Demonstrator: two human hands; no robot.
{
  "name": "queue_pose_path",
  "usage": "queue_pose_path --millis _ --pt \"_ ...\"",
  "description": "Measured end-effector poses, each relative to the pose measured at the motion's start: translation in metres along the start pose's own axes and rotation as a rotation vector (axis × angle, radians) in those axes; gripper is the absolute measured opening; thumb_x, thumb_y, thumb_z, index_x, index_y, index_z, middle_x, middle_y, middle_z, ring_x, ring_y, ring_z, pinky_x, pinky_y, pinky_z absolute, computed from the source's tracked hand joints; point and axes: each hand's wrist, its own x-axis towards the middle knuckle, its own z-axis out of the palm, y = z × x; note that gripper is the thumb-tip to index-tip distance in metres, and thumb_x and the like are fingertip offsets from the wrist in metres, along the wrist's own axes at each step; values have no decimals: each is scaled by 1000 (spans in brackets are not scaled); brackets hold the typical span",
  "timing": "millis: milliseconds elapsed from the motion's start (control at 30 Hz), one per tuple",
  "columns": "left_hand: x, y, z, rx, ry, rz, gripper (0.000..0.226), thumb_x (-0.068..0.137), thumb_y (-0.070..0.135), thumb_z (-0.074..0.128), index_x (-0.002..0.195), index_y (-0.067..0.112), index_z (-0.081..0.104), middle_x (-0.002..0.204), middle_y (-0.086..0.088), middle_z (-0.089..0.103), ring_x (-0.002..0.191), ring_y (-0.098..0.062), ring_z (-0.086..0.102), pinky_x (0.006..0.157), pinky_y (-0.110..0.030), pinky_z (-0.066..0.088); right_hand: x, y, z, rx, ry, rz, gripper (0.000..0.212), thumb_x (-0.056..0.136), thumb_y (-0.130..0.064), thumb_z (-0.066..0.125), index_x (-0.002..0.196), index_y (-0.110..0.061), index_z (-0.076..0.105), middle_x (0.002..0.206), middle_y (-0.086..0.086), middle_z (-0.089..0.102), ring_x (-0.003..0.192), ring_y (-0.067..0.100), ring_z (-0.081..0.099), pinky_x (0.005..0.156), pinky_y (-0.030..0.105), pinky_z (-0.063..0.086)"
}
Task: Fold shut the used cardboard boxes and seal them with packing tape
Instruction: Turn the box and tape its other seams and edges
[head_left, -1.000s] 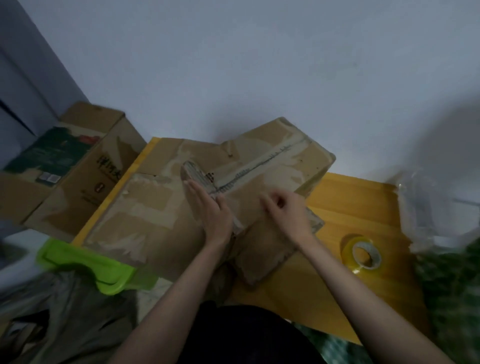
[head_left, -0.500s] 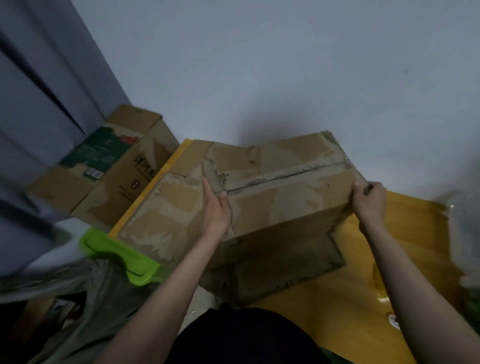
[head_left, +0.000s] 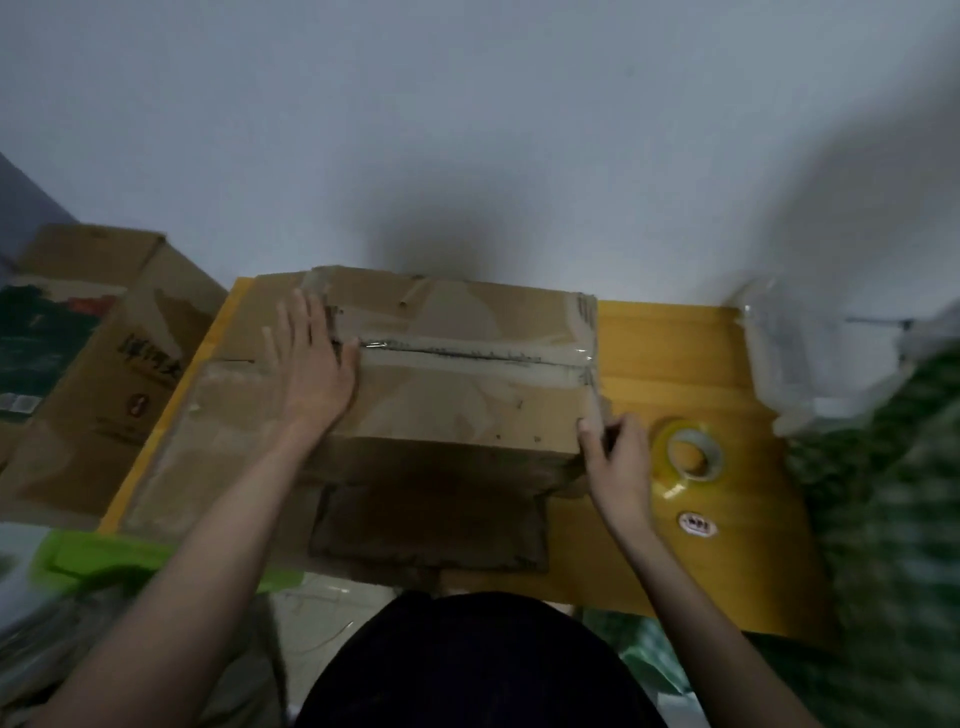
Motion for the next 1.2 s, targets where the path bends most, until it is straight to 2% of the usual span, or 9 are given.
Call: queue_pose_path --millis 67,167,267,400,533,700,867,1067,1200 --pt "-19 58 4 -80 32 169 62 106 36 34 160 14 13 169 -8 4 155 -27 2 126 -46 3 2 9 -7 82 -13 -13 25 104 -34 52 89 -14 52 86 4 53 85 26 53 69 38 38" --pt "-67 147 25 -207 -116 576 53 107 36 33 158 23 24 168 1 8 155 -17 5 126 -41 8 14 35 -20 106 -38 54 32 106 -35 41 90 -17 63 83 3 66 81 23 63 72 45 52" --pt "-103 201 56 -84 -281 839 52 107 43 27 157 27 28 168 4 4 154 -16 -6 126 -42 -1 38 77 -37 17 33 156 19 100 -15 49 99 -17 68 95 7 74 92 30 69 86 48 55" --pt "-115 198 78 80 -302 881 44 107 44 30 133 19 55 168 1 6 155 -19 -8 126 -42 -2 66 148 -57 -324 -73 368 44 91 2 55 135 -6 57 142 18 53 127 37 54 101 41 44" --pt "-116 186 78 59 -286 905 40 106 44 31 125 21 56 167 0 15 155 -19 -3 127 -43 5 74 180 -54 -602 -354 441 66 95 -6 58 154 -11 30 164 12 17 133 40 47 97 45 46" --pt "-114 182 77 17 -366 892 38 106 47 27 126 27 53 168 6 5 153 -11 -16 124 -34 -10 76 196 -39 -748 -416 378 72 96 8 48 158 -13 19 158 18 20 128 39 50 89 43 50" --pt "-106 183 74 -45 -441 880 39 107 47 28 135 30 49 168 10 1 151 -6 -22 120 -28 -18 82 203 -37 -784 -342 314 38 96 8 49 131 -7 53 140 13 44 112 35 59 77 40 48" --pt "-105 186 66 -147 -493 858 42 107 46 30 139 30 51 166 13 13 153 -5 -10 125 -33 -6 86 168 -46 -405 -72 297 40 91 -4 63 131 -8 61 132 18 59 117 41 58 92 42 48" --pt "-92 199 53 -336 -471 784 36 105 39 43 138 30 54 152 16 41 143 -2 25 119 -31 21 72 114 -71 -168 107 133 23 90 -11 72 111 -4 69 113 13 65 110 31 51 98 41 38"
